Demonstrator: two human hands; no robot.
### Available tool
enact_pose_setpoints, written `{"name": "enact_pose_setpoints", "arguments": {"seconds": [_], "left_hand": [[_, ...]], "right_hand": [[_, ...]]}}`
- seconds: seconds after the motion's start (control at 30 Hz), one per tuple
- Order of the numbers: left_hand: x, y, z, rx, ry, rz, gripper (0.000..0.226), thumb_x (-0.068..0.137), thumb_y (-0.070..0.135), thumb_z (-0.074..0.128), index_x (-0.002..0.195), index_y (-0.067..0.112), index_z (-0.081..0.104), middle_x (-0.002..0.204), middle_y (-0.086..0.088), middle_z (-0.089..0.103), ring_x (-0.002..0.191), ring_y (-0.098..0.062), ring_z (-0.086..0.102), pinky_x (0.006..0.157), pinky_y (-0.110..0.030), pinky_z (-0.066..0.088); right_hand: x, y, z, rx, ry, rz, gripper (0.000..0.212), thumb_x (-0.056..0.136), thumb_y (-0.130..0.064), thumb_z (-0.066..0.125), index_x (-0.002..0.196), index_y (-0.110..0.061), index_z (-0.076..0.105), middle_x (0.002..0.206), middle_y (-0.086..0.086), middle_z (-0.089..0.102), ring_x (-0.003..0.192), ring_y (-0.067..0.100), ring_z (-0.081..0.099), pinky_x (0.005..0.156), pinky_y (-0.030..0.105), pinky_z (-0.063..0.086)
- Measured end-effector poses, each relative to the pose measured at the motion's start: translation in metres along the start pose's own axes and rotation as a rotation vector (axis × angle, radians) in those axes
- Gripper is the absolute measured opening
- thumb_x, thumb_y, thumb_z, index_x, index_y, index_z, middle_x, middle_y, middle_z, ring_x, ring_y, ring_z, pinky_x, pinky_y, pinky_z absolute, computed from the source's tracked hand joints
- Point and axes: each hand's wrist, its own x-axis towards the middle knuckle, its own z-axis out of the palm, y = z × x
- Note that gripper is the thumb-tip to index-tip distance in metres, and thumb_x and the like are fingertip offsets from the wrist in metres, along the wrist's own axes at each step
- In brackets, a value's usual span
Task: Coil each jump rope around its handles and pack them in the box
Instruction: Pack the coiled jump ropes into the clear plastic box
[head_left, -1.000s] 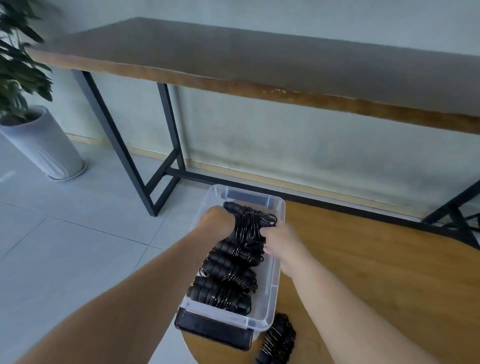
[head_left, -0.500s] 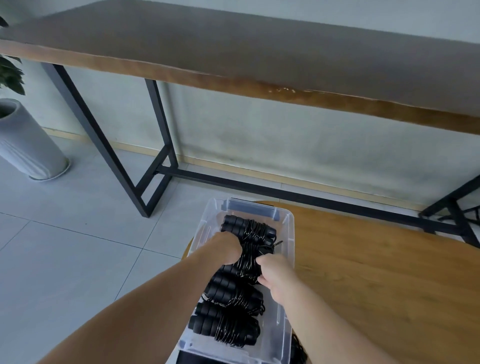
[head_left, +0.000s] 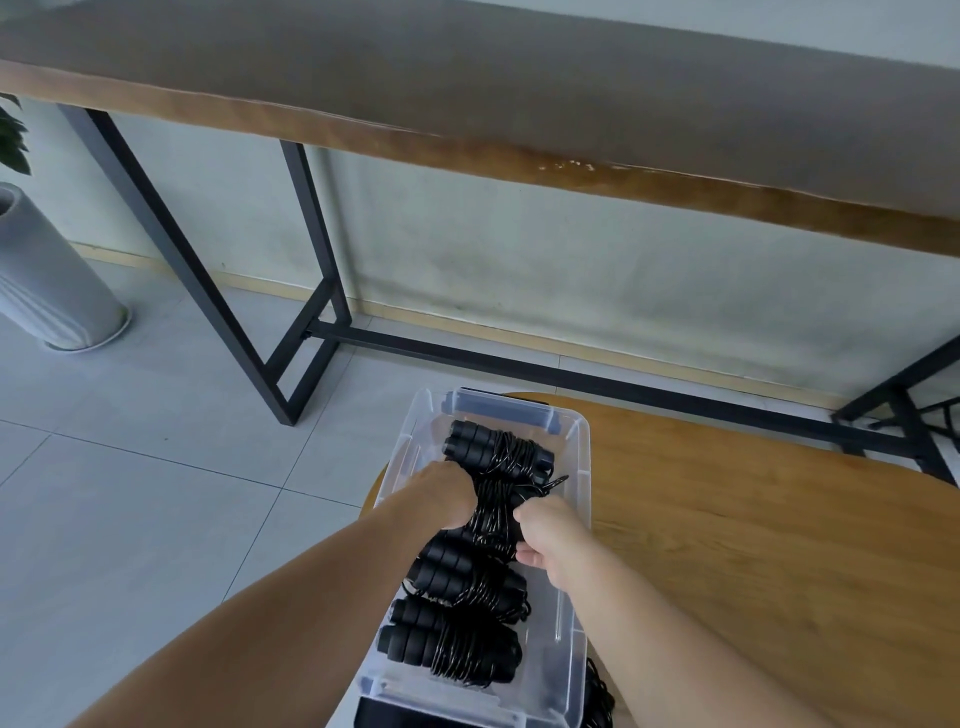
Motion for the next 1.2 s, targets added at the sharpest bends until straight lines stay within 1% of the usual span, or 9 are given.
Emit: {"name": "enact_pose_setpoints", "arguments": {"seconds": [0.13, 0.27, 0.4, 0.5, 0.57, 0.7, 0.77, 0.93, 1.2], "left_hand": [[-0.006, 0.002, -0.001, -0.004, -0.033, 0.011, 0.036, 0.094, -0.004, 0.042, 0.127, -0.007, 0.055, 0.139, -0.017, 0.042, 0.131, -0.031, 0.037, 0.108, -0.040, 0.034], [-0.005, -0.003, 0.000, 0.010, 0.041, 0.026, 0.032, 0.098, 0.006, 0.043, 0.126, -0.002, 0.056, 0.134, -0.017, 0.051, 0.125, -0.032, 0.048, 0.103, -0.037, 0.041], [-0.010, -0.003, -0.004, -0.045, 0.091, 0.004, 0.041, 0.091, 0.004, 0.045, 0.131, 0.004, 0.050, 0.135, -0.013, 0.049, 0.122, -0.029, 0.047, 0.103, -0.037, 0.042], [-0.017, 0.003, -0.009, -0.145, 0.217, 0.008, 0.033, 0.094, 0.007, 0.041, 0.124, 0.009, 0.054, 0.125, -0.012, 0.056, 0.105, -0.027, 0.053, 0.088, -0.035, 0.049], [-0.022, 0.008, -0.010, -0.219, 0.283, 0.011, 0.031, 0.098, 0.010, 0.037, 0.122, 0.008, 0.057, 0.115, -0.014, 0.064, 0.089, -0.025, 0.056, 0.072, -0.033, 0.049], [-0.044, 0.034, -0.003, -0.483, 0.348, 0.097, 0.030, 0.102, 0.024, 0.040, 0.110, 0.012, 0.066, 0.099, -0.006, 0.067, 0.086, -0.024, 0.061, 0.069, -0.030, 0.045], [-0.056, 0.050, 0.002, -0.570, 0.367, 0.125, 0.027, 0.101, 0.026, 0.045, 0.101, 0.010, 0.067, 0.086, -0.003, 0.065, 0.080, -0.023, 0.060, 0.067, -0.028, 0.045], [-0.086, 0.086, 0.030, -0.690, 0.406, 0.152, 0.024, 0.099, 0.023, 0.050, 0.092, 0.008, 0.068, 0.071, 0.000, 0.062, 0.060, -0.014, 0.052, 0.052, -0.024, 0.040], [-0.139, 0.162, 0.093, -0.883, 0.559, 0.087, 0.025, 0.099, 0.026, 0.051, 0.078, 0.025, 0.065, 0.055, 0.011, 0.052, 0.042, -0.001, 0.044, 0.039, -0.011, 0.029]], "right_hand": [[0.009, 0.004, -0.001, -0.047, -0.017, -0.025, 0.033, 0.101, -0.011, 0.044, 0.134, -0.011, 0.048, 0.098, 0.003, 0.053, 0.100, 0.024, 0.056, 0.099, 0.041, 0.053], [0.009, 0.005, -0.005, -0.073, -0.007, -0.038, 0.014, 0.099, -0.004, 0.043, 0.107, -0.009, 0.053, 0.139, 0.016, 0.049, 0.130, 0.036, 0.049, 0.104, 0.052, 0.046], [0.007, -0.002, -0.009, -0.121, 0.017, -0.113, 0.041, 0.099, -0.003, 0.040, 0.140, -0.005, 0.044, 0.146, 0.016, 0.045, 0.133, 0.037, 0.046, 0.106, 0.052, 0.043], [0.005, -0.008, -0.019, -0.134, 0.029, -0.153, 0.024, 0.097, 0.000, 0.039, 0.111, 0.002, 0.059, 0.117, 0.013, 0.062, 0.107, 0.033, 0.062, 0.104, 0.040, 0.044], [-0.001, -0.011, -0.027, -0.119, 0.052, -0.198, 0.021, 0.096, 0.000, 0.041, 0.078, -0.006, 0.050, 0.082, 0.007, 0.049, 0.079, 0.024, 0.049, 0.089, 0.026, 0.038], [-0.020, -0.010, -0.053, -0.023, 0.044, -0.326, 0.032, 0.096, -0.005, 0.050, 0.121, 0.013, 0.055, 0.114, 0.032, 0.060, 0.098, 0.039, 0.060, 0.105, 0.052, 0.044], [-0.024, -0.008, -0.068, -0.028, 0.041, -0.429, 0.036, 0.096, -0.004, 0.049, 0.125, 0.016, 0.050, 0.121, 0.040, 0.053, 0.091, 0.014, 0.036, 0.095, 0.050, 0.051], [-0.023, 0.008, -0.104, 0.012, -0.031, -0.545, 0.018, 0.096, -0.012, 0.055, 0.097, -0.002, 0.069, 0.091, 0.012, 0.067, 0.078, 0.018, 0.060, 0.074, 0.031, 0.055], [-0.004, 0.062, -0.174, 0.011, -0.178, -0.540, 0.020, 0.096, -0.014, 0.054, 0.084, -0.006, 0.069, 0.068, 0.003, 0.059, 0.055, 0.014, 0.051, 0.049, 0.023, 0.042]]}}
